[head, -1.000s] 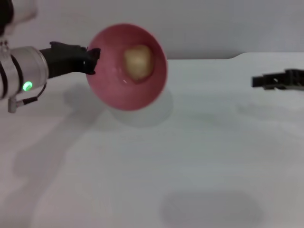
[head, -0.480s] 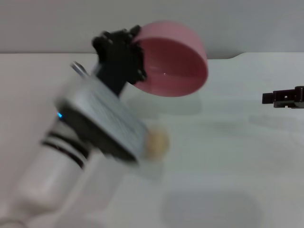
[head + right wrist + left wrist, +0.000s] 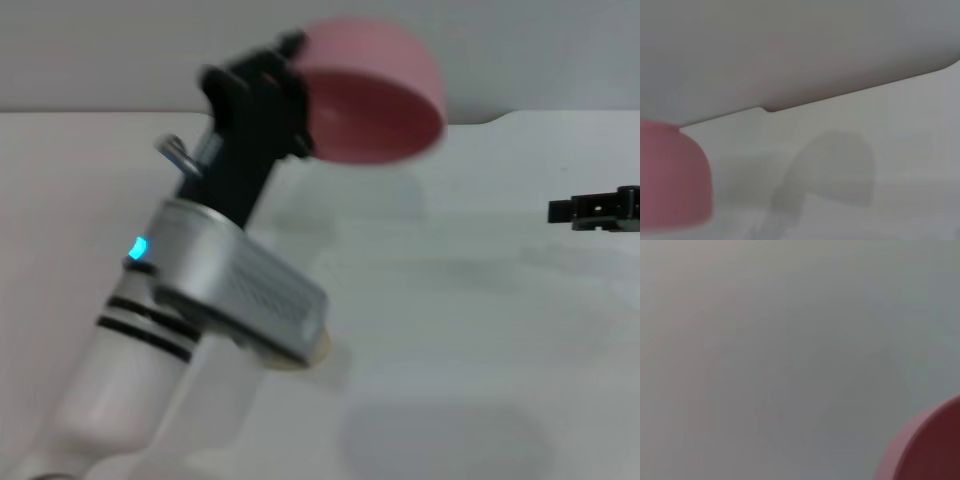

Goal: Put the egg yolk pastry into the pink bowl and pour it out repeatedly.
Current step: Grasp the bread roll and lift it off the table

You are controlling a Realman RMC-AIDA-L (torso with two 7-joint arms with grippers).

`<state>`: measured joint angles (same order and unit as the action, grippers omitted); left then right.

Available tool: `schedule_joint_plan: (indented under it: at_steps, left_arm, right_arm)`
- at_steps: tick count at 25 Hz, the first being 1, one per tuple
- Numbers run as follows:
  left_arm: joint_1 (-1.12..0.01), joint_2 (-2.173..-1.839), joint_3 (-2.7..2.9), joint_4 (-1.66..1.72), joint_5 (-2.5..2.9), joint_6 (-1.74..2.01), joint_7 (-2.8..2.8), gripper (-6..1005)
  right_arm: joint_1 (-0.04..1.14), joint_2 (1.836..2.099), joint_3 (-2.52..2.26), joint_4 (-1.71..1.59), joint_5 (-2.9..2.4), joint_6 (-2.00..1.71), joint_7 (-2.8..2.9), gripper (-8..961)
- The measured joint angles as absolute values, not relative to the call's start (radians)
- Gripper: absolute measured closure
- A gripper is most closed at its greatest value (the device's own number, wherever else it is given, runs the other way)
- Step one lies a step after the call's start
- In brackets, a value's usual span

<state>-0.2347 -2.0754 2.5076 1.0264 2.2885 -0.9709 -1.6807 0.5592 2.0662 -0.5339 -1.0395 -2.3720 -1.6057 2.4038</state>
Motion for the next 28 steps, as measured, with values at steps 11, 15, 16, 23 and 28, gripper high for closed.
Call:
schedule_joint_plan:
  at_steps: [11,15,16,23,28]
  left_arm:
    - [-0.181,-2.054,1.603,1.399,1.733,0.313,-1.909,1001]
    - [-0.363,-2.028,1.180,1.203,1.903,0.914,-2.205,1001]
    - [-0.393,-2.022,1.110,1.171,1.966,1.014,-2.260,1001]
    - [-0.375,-2.023,0.946,1.314,2.346,1.365,-2.510,1000]
    - [-0.307,-2.051,0.944,1.522,2.489,1.534,-2.585,1000]
  right_arm:
    - [0.651,2.066,-0.693,-0.961,-2.368,-1.607,2.316,416]
    - [0.693,2.071,-0.742,-0.923,-2.368,-1.593,2.281,413]
    - [0.703,2.071,-0.759,-0.909,-2.368,-1.581,2.276,412]
    - [0.746,2.075,-0.937,-0.778,-2.216,-1.460,2.108,407]
    - [0.775,2.077,-1.136,-0.686,-2.060,-1.381,2.013,404]
